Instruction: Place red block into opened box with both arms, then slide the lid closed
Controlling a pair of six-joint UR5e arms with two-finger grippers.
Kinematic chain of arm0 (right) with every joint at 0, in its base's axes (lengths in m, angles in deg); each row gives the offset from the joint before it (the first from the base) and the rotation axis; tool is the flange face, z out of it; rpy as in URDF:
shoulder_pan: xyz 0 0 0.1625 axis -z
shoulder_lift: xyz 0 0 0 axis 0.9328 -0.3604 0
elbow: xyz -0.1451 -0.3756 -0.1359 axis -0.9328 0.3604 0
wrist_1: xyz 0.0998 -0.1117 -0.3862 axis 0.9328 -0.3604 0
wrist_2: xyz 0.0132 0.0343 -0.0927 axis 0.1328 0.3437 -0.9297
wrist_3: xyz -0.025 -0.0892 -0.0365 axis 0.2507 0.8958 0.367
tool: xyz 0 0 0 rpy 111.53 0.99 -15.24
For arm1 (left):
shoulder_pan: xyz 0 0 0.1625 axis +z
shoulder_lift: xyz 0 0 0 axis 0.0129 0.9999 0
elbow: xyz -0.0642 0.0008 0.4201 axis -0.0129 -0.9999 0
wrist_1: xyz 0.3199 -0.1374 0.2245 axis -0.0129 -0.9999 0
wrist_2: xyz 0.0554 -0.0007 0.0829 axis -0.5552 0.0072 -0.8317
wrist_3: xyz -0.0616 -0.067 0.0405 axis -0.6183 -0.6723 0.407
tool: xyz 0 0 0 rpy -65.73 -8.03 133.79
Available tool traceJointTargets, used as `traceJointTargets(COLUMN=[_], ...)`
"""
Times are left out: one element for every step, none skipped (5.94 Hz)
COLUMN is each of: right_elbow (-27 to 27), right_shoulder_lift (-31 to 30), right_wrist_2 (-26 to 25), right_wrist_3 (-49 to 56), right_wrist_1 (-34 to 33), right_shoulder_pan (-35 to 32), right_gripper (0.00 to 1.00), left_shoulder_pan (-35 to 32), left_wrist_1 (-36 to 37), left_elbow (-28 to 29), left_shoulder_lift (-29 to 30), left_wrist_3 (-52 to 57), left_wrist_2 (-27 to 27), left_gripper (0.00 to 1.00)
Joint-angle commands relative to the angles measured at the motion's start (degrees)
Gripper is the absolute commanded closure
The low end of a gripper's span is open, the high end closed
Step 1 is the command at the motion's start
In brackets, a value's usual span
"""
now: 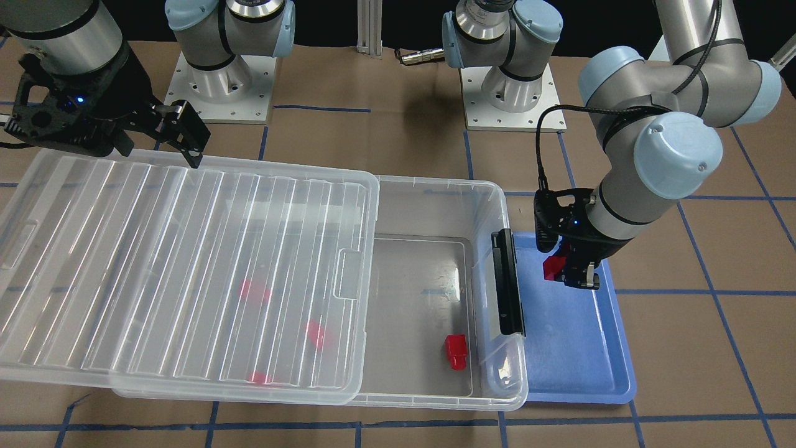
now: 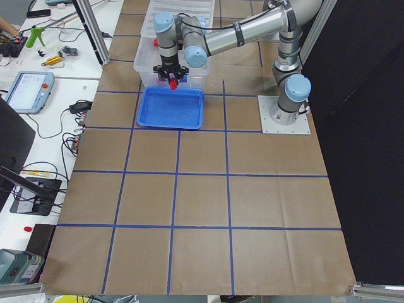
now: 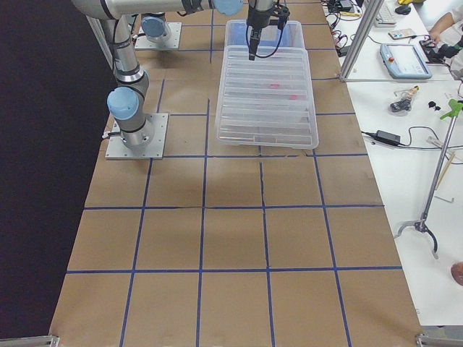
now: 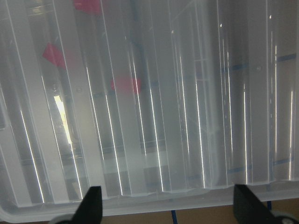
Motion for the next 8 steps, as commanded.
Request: traceJointTargets(right_elbow=[-0.1, -0.2, -0.2, -0.3, -0.3, -0.3, -0.3, -0.3], right_shoulder_lift=[0.0, 0.0, 0.0, 0.0, 0.0, 0.0, 0.0, 0.0], right_wrist_2=[0.1, 0.2, 0.2, 0.2, 0.3, 0.3, 0.3, 0.4], right_wrist_3=[0.0, -0.2, -0.3, -0.3, -0.3, -0.3, -0.3, -0.3], right_wrist_1=[0.0, 0.0, 0.0, 0.0, 0.0, 0.0, 0.1, 0.1], right_shoulder_pan=[0.0, 0.0, 0.1, 0.0, 0.1, 0.0, 0.1, 0.1], right_gripper=[0.0, 0.0, 0.0, 0.0, 0.0, 0.0, 0.0, 0.0], left_shoulder_pan=[-6.8, -11.2, -14.6, -16.2, -16.5, -16.7, -17.0, -16.9], left_wrist_1=[-2.9, -2.0, 0.6, 4.9, 8.6, 11.1, 14.6, 15.0], left_elbow=[2.8, 2.8, 2.7, 0.9, -0.8, -2.7, -3.4, -3.5], left_shoulder_lift=[-1.5, -0.7, 0.9, 3.3, 6.1, 9.1, 11.7, 14.0], left_wrist_3=[-10.7, -22.6, -27.3, -28.0, -27.9, -27.8, -27.6, -27.3], left_wrist_2=[0.2, 0.9, 2.0, 2.0, 2.7, 3.2, 3.2, 3.2], left_gripper=[0.99, 0.99, 0.99, 0.99, 0.99, 0.97, 0.96, 0.95])
